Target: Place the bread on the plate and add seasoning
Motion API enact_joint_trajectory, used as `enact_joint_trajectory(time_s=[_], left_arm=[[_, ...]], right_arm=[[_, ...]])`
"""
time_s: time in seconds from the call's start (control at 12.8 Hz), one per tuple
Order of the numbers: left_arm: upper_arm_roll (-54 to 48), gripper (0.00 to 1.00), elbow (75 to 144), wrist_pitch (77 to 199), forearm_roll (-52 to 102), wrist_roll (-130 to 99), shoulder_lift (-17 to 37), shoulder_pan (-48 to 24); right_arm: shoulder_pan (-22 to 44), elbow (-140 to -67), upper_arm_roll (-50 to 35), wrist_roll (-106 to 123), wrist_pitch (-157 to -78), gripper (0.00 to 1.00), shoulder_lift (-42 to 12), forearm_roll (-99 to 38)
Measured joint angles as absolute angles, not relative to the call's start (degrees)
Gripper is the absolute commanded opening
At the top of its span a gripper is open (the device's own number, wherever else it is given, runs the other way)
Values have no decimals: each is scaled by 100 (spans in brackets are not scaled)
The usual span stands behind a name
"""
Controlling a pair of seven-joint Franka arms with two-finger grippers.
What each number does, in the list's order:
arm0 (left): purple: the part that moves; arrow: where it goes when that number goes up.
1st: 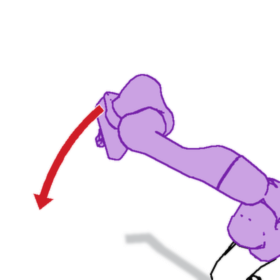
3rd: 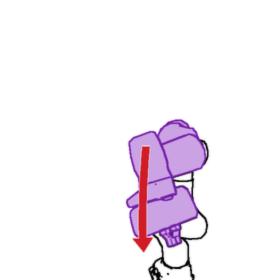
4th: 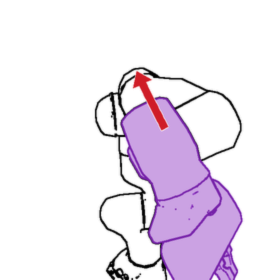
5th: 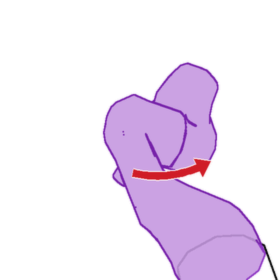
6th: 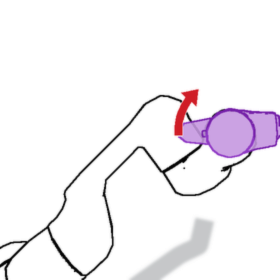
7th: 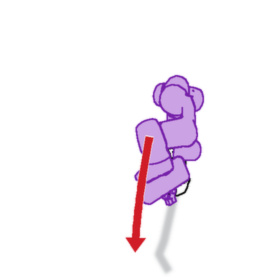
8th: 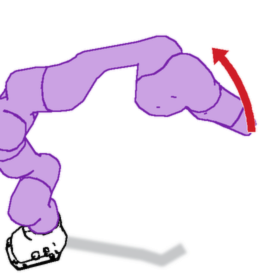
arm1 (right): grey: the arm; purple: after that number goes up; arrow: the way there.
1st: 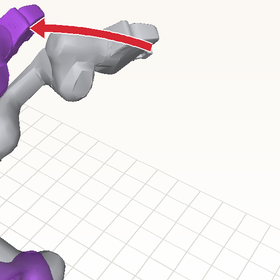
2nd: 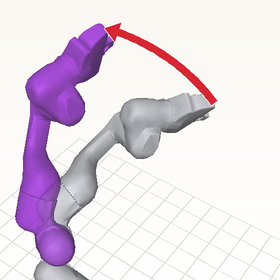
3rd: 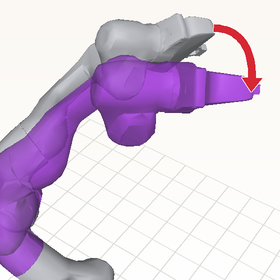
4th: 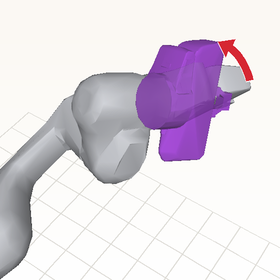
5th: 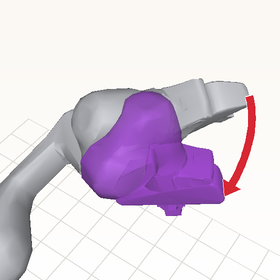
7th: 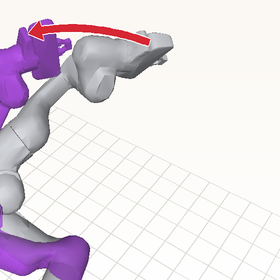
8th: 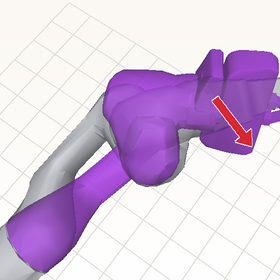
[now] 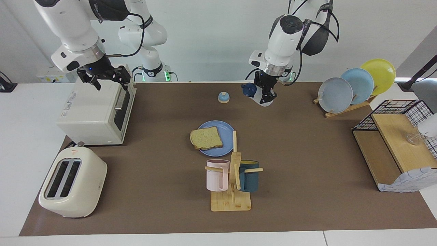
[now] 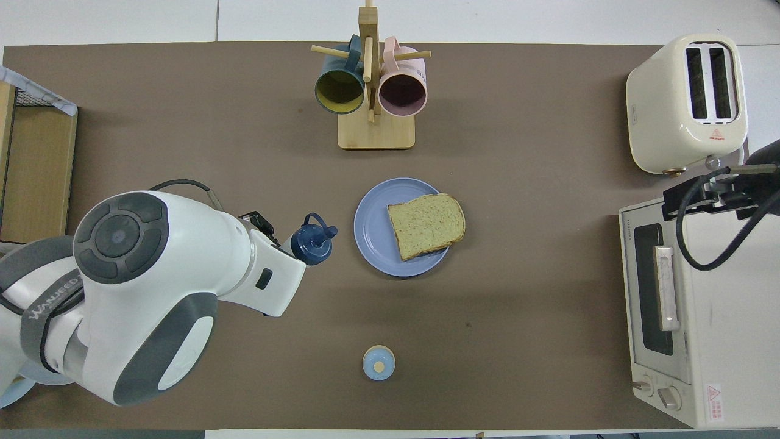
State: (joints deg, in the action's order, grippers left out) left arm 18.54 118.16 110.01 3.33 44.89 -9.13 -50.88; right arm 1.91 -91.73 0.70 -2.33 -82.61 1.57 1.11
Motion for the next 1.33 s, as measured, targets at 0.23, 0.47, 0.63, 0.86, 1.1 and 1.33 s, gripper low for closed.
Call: enact_joint_trajectory(time_s=[0.23, 0.47, 0.63, 0.86, 1.1, 1.33], left_arm=[[1856, 0, 11817, 11000, 332, 4489, -913, -5074], [1857, 0, 11817, 11000, 331, 4490, -916, -5074], [1857, 0, 11817, 11000, 330, 4490, -920, -5073], [1859, 0, 11817, 11000, 330, 4490, -922, -5072], [1860, 0, 11817, 11000, 329, 4490, -922, -5071], [1860, 0, 11817, 11000, 329, 4490, -922, -5071]], right_arm=[[192, -9132, 148, -192, -8207, 100, 178, 111], [193, -9100, 181, -109, -8125, 100, 268, 112], [196, -9106, 181, -96, -8151, 100, 252, 117], [202, -9108, 181, -80, -8151, 100, 235, 134], [213, -9109, 146, -18, -8147, 100, 235, 93], [238, -9112, 8, 7, -8041, 100, 235, -1005]])
